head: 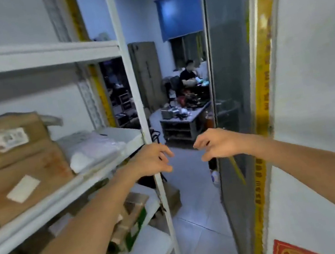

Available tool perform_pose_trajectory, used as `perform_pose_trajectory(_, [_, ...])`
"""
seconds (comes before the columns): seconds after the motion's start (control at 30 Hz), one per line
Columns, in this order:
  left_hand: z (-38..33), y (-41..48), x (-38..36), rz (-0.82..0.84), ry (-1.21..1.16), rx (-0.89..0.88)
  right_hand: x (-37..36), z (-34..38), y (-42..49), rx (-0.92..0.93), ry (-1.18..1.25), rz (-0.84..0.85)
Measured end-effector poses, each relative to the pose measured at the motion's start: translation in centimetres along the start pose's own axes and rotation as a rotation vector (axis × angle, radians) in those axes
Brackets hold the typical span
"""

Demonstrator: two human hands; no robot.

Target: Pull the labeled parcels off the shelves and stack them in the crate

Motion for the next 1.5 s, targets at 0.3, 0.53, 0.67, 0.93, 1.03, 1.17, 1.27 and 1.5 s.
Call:
perform_pose_trajectory(0.3, [7.2,-17.1,12.4,-0.386,0.15,0.444,-0.9,22.7,4.9,0.579,-0.041,0.081])
perform_pose_trajectory(0.53, [10.1,-28.9,14.8,-0.533,0.157,0.691,-3.2,33.7,1.9,0.847,-0.06,0.079])
perform_pose_trajectory(0.67, [10.3,-33.5,16.8,-0.595,0.187,0.762,-2.9,38.3,0.0,0.95,-0.05,0.061])
perform_pose_trajectory(0.93, [7.9,-37.8,22.2,-0.838,0.171,0.672,0.3,44.1,-3.3,1.104,-0.018,-0.046])
perform_pose_trajectory(1.03, [7.2,-39.6,23.5,-0.917,0.165,0.651,1.4,46.1,-4.3,1.16,0.038,-0.08])
perform_pose_trajectory(1.17, [6.5,-43.3,26.1,-0.998,0.233,0.693,2.3,49.0,-5.6,1.225,0.119,-0.115])
perform_pose_trajectory(1.27, [5.9,-46.5,28.4,-1.08,0.268,0.705,3.2,51.2,-6.6,1.242,0.146,-0.142])
perform_pose_trajectory(1.5, [6.8,-52.4,35.3,-1.176,0.425,0.734,5.9,57.0,-7.8,1.233,0.171,-0.307])
Point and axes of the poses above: each hand's wrist, its own y-axis towards the middle knuckle, its own x-axis out of the back of the hand, z = x × y, the point moved 7 cm from there along y, towards the middle knuckle, and after that the axes turned 3 degrees about z, right-handed, at the moved point
